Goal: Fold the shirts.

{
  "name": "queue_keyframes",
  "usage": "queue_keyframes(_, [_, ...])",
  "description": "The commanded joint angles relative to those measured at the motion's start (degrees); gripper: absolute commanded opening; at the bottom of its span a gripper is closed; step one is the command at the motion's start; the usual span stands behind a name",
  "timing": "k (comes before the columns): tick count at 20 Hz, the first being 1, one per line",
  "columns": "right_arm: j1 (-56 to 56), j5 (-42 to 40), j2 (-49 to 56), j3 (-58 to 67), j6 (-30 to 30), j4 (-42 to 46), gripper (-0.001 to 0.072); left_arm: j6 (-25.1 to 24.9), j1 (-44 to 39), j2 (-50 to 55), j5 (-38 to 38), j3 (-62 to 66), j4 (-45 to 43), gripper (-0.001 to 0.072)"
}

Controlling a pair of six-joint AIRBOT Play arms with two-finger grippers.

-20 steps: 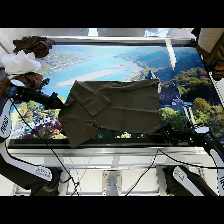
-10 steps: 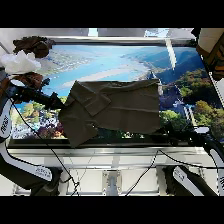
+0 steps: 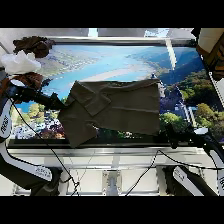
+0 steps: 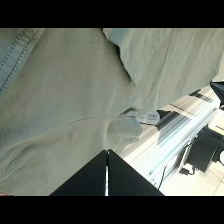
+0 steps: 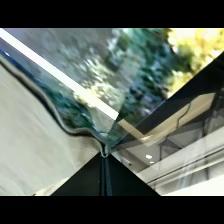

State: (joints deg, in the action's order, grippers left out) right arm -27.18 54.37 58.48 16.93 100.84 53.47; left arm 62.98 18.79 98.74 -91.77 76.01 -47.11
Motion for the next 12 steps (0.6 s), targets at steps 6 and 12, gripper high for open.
queue_keyframes(6, [0.02,-7.13,-1.01,4.83,-11.15,5.27,0.0025,-0.09,-0.04,-0.48,-0.02,0.00,5.01,0.0010])
queue_keyframes(12, [0.00,-1.70,-11.91,18.18,-12.46,5.20,0.0023,-3.34,-0.04,-9.60,1.11,0.00,13.99,0.0009])
